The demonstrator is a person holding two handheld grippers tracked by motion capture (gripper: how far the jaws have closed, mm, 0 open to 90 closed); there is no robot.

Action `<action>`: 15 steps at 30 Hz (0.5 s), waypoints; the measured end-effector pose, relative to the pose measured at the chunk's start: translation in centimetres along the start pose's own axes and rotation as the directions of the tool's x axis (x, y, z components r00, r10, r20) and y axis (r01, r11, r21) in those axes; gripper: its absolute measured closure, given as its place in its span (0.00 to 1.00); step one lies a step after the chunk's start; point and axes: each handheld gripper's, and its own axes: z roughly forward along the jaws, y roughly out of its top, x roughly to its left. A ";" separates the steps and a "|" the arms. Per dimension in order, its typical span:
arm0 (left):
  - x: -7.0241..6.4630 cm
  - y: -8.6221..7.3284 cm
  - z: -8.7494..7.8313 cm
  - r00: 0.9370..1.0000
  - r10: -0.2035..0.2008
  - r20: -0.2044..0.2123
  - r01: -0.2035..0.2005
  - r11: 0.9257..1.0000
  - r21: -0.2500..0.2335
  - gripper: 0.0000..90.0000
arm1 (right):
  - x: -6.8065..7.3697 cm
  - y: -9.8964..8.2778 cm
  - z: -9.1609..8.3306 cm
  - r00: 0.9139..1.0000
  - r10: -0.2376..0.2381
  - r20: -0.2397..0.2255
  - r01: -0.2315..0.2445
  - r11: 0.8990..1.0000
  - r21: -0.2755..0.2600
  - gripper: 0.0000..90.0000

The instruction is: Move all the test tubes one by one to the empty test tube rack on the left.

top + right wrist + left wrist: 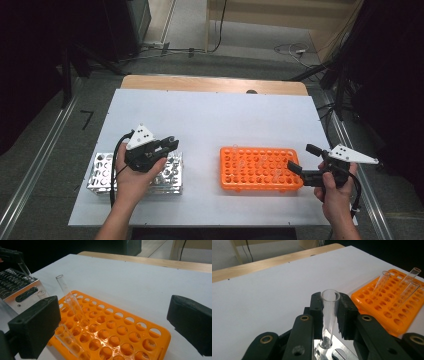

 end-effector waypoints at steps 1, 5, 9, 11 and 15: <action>0.0 -0.1 0.1 1.000 0.004 -0.003 -0.004 1.000 0.006 0.85 | 0.0 -0.1 0.1 1.000 0.000 0.000 0.000 1.000 0.001 0.00; -0.2 -0.5 0.4 1.000 0.017 -0.015 -0.016 0.999 0.030 0.85 | 0.1 -0.3 0.3 1.000 0.000 -0.002 0.001 1.000 0.010 0.00; -0.3 -0.7 0.8 0.999 0.029 -0.023 -0.028 0.999 0.047 0.85 | 0.1 -0.5 0.3 1.000 0.001 -0.003 -0.001 1.000 0.013 0.00; -0.3 -0.9 0.9 0.999 0.031 -0.024 -0.029 0.998 0.054 0.85 | 0.1 -0.5 0.3 1.000 0.001 -0.004 -0.001 1.000 0.014 0.00; -0.4 -1.1 1.0 0.999 0.029 -0.023 -0.027 0.996 0.080 0.84 | 0.2 -0.7 0.3 1.000 0.002 -0.009 -0.002 1.000 0.017 0.00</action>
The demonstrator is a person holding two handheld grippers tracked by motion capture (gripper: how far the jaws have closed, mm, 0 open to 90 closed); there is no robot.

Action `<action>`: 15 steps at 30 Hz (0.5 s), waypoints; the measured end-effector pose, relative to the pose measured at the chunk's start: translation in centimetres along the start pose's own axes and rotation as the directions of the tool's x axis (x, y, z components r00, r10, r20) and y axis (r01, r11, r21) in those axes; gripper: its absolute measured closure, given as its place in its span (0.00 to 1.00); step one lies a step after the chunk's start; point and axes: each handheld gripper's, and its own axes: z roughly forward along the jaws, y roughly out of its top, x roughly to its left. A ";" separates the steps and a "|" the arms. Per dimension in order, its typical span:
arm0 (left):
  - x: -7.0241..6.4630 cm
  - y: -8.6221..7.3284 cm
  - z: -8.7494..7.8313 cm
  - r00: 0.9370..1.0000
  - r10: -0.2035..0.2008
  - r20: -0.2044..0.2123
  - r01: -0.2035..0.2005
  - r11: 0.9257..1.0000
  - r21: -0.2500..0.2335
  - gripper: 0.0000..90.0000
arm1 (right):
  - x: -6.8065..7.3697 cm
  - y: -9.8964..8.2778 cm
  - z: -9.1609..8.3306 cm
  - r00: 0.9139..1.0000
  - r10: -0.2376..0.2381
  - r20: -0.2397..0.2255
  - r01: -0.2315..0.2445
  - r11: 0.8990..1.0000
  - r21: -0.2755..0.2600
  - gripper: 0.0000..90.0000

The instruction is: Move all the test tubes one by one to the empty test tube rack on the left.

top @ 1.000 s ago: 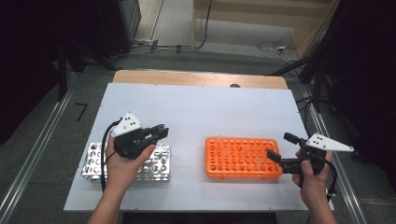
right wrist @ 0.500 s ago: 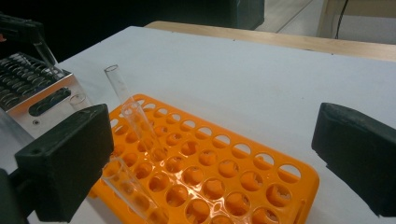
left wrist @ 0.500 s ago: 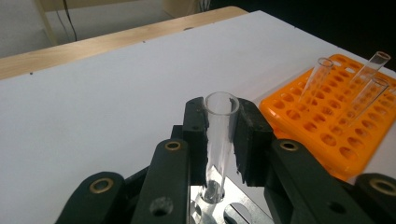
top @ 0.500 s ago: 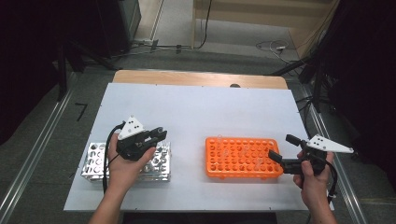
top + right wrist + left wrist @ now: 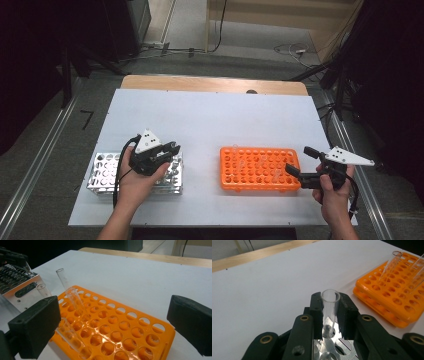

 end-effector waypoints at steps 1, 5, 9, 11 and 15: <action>0.0 0.0 0.0 1.000 0.003 -0.001 -0.003 1.000 0.006 0.84 | 0.0 0.0 0.0 1.000 -0.002 -0.002 0.002 1.000 0.000 0.00; -0.1 -0.2 0.3 1.000 0.001 -0.001 -0.001 0.999 0.038 0.84 | 0.2 -0.1 0.1 1.000 -0.017 -0.020 0.017 1.000 0.003 0.00; 0.1 -0.4 0.7 1.000 -0.015 0.006 0.015 0.997 0.070 0.84 | 0.5 0.0 0.1 0.999 -0.028 -0.034 0.029 1.000 0.009 0.00; 0.1 -0.5 0.7 1.000 -0.015 0.012 0.014 0.997 0.081 0.84 | 0.7 0.0 0.1 0.998 -0.034 -0.048 0.035 0.999 0.013 0.00; 0.1 -0.4 0.8 1.000 -0.024 0.017 0.022 0.995 0.096 0.82 | 1.1 0.0 0.3 0.996 -0.048 -0.071 0.050 0.999 0.019 0.00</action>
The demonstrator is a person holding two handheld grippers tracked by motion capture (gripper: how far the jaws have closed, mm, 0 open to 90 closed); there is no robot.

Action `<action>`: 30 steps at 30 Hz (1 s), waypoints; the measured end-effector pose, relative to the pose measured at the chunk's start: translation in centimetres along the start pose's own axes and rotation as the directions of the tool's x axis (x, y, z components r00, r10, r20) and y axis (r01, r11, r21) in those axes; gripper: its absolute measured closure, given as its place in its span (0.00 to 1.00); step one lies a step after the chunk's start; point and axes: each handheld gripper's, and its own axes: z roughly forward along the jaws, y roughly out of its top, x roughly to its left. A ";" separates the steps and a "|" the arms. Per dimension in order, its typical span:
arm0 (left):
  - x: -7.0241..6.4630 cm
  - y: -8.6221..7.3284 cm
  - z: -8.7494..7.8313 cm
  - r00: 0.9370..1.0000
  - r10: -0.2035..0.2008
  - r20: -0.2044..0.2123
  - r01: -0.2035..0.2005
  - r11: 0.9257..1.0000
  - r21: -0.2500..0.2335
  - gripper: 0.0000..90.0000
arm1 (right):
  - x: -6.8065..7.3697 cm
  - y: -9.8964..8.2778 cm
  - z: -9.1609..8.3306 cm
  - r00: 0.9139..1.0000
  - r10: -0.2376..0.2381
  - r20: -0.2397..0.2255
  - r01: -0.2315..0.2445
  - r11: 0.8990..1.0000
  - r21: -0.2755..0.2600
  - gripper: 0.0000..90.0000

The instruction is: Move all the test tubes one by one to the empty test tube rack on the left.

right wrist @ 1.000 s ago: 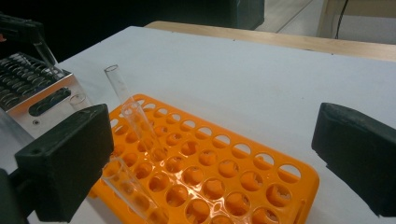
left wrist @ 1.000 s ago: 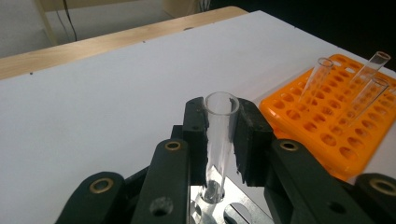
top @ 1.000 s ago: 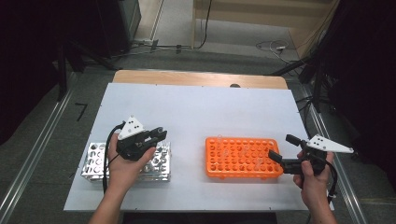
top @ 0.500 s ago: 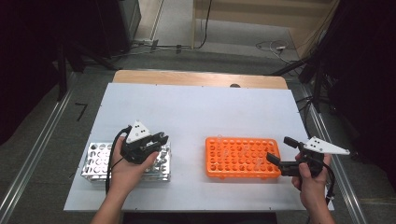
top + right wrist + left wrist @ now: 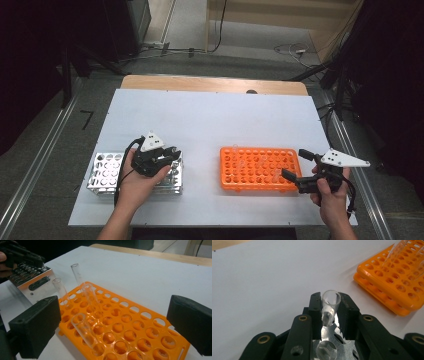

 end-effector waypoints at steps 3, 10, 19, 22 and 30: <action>0.1 0.0 0.0 1.000 -0.024 0.011 0.024 1.000 -0.004 0.79 | 0.2 0.0 0.1 1.000 -0.005 -0.010 0.005 1.000 0.008 0.00; 0.3 0.1 -1.0 0.998 -0.061 0.000 0.061 0.996 -0.062 0.60 | 0.5 -0.3 0.2 0.999 -0.014 -0.031 0.015 0.999 0.028 0.03; -0.2 0.1 -2.5 0.996 -0.064 0.062 0.072 0.989 -0.127 0.25 | 0.5 -0.9 1.0 0.994 -0.034 -0.108 0.044 0.995 0.087 0.20; -0.5 0.0 -2.9 0.994 -0.062 0.094 0.076 0.987 -0.145 0.18 | 0.5 -1.1 1.1 0.991 -0.039 -0.130 0.053 0.993 0.103 0.28; -1.1 -0.2 -3.3 0.987 -0.037 0.159 0.064 0.984 -0.169 0.05 | 0.1 -2.0 1.9 0.981 -0.068 -0.180 0.101 0.978 0.184 0.56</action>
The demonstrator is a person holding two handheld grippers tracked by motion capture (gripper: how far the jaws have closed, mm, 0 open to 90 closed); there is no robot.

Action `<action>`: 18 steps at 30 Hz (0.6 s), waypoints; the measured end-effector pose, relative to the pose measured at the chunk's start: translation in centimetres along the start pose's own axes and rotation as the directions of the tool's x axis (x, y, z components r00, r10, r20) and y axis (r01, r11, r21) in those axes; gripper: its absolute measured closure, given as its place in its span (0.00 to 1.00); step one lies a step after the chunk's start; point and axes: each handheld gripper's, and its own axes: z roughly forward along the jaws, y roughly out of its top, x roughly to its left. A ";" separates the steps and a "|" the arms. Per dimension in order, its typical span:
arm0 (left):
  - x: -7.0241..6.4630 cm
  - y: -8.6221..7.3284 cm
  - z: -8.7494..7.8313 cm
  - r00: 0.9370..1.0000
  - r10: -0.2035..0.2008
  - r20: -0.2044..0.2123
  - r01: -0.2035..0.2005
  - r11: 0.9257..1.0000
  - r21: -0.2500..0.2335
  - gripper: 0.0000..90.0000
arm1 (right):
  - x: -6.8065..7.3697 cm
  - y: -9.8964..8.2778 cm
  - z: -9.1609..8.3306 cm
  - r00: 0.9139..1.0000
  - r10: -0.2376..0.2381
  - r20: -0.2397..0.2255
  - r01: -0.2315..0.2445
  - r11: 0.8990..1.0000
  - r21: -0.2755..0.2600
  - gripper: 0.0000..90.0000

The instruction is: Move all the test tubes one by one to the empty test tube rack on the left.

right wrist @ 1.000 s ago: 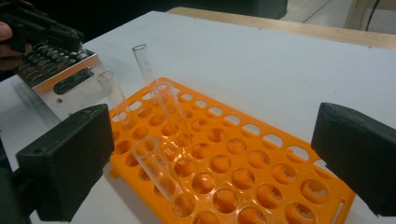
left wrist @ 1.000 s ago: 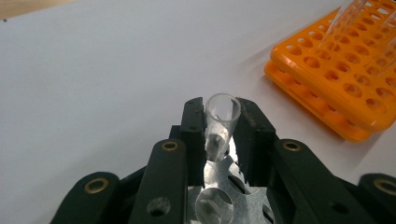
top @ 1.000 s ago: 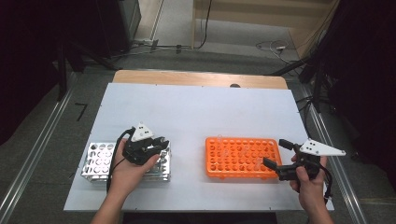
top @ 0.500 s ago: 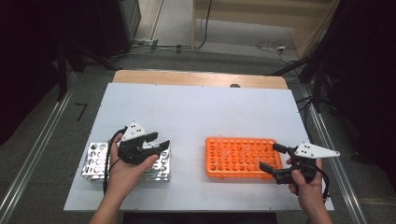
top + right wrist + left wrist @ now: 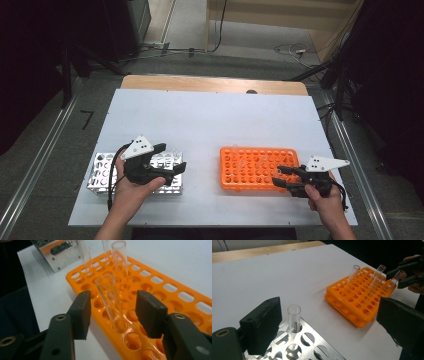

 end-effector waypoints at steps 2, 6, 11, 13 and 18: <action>-0.1 0.0 0.0 1.000 0.000 0.001 0.000 1.000 -0.001 0.05 | -0.1 -0.1 0.1 1.000 0.001 -0.006 -0.001 1.000 0.005 0.59; -0.1 0.0 0.0 1.000 0.000 0.000 0.000 1.000 -0.001 0.05 | -0.2 -0.3 0.4 1.000 -0.012 -0.008 0.012 0.999 0.036 0.65; -0.2 0.0 0.0 1.000 -0.001 0.001 0.001 1.000 -0.001 0.05 | -0.2 -0.4 0.7 1.000 -0.021 -0.011 0.021 0.998 0.055 0.69; -0.2 0.0 0.0 1.000 -0.002 -0.001 0.002 1.000 -0.001 0.05 | -0.2 -0.5 0.8 1.000 -0.024 -0.009 0.025 0.998 0.066 0.71; -0.2 0.0 0.1 1.000 0.000 -0.004 0.000 1.000 0.006 0.05 | -0.2 -0.6 1.1 0.999 -0.031 -0.006 0.032 0.996 0.082 0.73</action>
